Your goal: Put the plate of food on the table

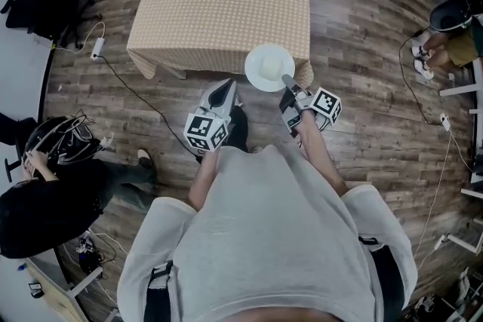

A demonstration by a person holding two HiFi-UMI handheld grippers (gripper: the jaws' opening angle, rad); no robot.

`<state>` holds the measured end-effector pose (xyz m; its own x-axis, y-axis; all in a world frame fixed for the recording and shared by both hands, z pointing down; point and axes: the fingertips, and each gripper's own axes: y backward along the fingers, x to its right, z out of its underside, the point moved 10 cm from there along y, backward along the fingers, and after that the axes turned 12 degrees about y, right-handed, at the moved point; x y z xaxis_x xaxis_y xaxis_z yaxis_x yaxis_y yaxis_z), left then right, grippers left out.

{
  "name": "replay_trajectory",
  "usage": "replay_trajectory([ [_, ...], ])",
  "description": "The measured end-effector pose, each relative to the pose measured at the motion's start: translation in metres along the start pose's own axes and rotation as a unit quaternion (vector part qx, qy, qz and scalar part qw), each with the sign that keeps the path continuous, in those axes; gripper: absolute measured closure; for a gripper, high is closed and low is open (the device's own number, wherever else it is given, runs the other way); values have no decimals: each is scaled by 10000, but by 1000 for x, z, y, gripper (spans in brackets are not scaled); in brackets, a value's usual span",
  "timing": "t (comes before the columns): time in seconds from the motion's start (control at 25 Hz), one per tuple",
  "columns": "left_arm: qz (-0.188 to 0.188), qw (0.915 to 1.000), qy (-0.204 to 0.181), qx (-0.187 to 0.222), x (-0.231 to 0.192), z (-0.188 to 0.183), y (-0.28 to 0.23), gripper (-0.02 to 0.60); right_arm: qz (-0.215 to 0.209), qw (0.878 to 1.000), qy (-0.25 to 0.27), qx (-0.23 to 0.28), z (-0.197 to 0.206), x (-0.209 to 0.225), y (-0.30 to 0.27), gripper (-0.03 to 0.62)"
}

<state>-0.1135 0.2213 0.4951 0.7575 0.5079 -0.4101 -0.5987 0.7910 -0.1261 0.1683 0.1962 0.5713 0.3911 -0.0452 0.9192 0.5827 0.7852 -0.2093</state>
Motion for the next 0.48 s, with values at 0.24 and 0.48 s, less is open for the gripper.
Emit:
replay_trajectory([
  [0.24,84,10000,37,-4,-25,-11,-36,574,101,9999,-47,-5,-18,6,-30,585],
  [0.48,118,9999,98,-27,-60,-26,-66,574,85,9999,-94,108,-35,9,-68,583],
])
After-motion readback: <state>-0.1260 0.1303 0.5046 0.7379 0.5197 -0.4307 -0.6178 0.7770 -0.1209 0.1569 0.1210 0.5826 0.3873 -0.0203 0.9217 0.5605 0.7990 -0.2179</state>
